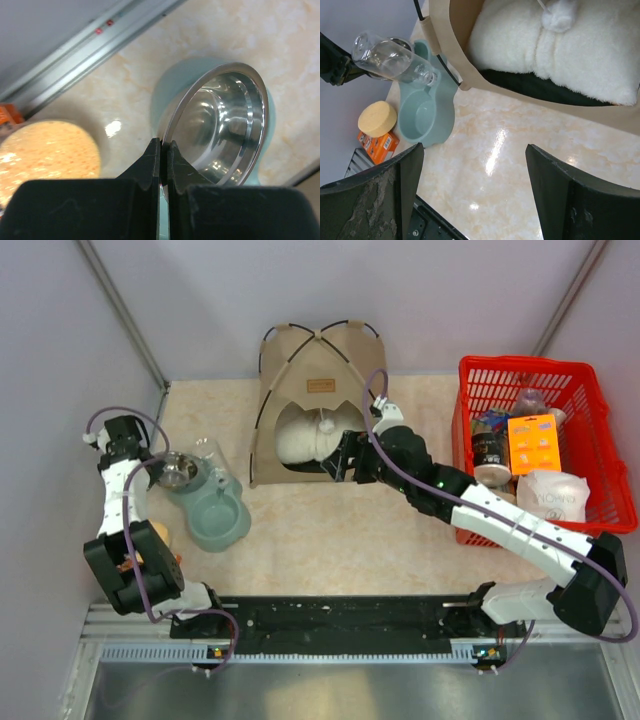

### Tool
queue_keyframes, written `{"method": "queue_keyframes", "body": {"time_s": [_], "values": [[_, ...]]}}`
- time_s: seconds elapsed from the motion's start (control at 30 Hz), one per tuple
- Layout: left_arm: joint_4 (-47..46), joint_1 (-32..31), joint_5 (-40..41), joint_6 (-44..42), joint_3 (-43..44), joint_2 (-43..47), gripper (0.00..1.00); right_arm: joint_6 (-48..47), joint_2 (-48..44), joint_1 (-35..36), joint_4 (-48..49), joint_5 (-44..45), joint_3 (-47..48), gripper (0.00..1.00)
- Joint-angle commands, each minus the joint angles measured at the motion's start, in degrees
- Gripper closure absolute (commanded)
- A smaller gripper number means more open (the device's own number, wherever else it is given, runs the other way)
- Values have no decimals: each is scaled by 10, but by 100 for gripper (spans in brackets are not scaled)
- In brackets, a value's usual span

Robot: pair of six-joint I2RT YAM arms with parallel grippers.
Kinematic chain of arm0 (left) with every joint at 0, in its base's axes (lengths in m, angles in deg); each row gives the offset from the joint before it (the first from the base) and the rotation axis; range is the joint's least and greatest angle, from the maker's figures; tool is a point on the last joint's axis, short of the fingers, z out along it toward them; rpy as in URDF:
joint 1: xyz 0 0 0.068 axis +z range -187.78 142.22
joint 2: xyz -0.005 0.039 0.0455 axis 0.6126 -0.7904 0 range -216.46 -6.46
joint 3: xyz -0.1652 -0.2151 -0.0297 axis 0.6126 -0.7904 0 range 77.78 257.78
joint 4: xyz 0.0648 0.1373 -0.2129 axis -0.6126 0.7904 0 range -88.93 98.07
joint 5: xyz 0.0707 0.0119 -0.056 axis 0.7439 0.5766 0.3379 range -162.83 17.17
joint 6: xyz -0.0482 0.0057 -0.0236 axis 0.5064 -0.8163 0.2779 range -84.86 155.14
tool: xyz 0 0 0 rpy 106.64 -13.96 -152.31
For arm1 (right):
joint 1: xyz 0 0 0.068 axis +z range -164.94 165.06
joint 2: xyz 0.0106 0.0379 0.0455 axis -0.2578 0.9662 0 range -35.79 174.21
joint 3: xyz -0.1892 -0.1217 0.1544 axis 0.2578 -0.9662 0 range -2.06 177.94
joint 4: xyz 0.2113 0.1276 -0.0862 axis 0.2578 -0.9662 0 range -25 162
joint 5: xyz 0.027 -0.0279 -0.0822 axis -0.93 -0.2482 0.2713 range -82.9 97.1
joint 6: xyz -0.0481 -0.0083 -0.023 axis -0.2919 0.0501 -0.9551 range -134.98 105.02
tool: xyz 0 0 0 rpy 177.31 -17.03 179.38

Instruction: Set up the pet tent

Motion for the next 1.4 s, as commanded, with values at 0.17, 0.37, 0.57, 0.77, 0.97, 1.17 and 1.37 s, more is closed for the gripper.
{"method": "queue_keyframes", "body": {"time_s": [0.17, 0.37, 0.57, 0.77, 0.97, 1.17, 1.37], "values": [[-32, 2, -67, 32, 29, -59, 100, -5, 18, -25, 16, -20, 4, 18], [-34, 2, -103, 23, 38, -81, 99, -7, 29, -29, 13, -27, 15, 18], [-25, 2, -118, 3, 40, -81, 67, -6, 31, -28, 8, -29, 18, 18], [2, 2, -92, -6, 48, -71, 39, 1, 24, -29, 5, -30, 14, 18], [41, 2, -50, -29, 63, -17, 13, 4, 11, -29, -36, 3, 25, 17], [137, 1, -96, -58, 73, 82, 1, -6, -22, -30, -171, 75, 57, 14], [174, 0, -180, -34, 48, 249, 1, -43, -102, -57, -299, 131, 94, 13]]}}
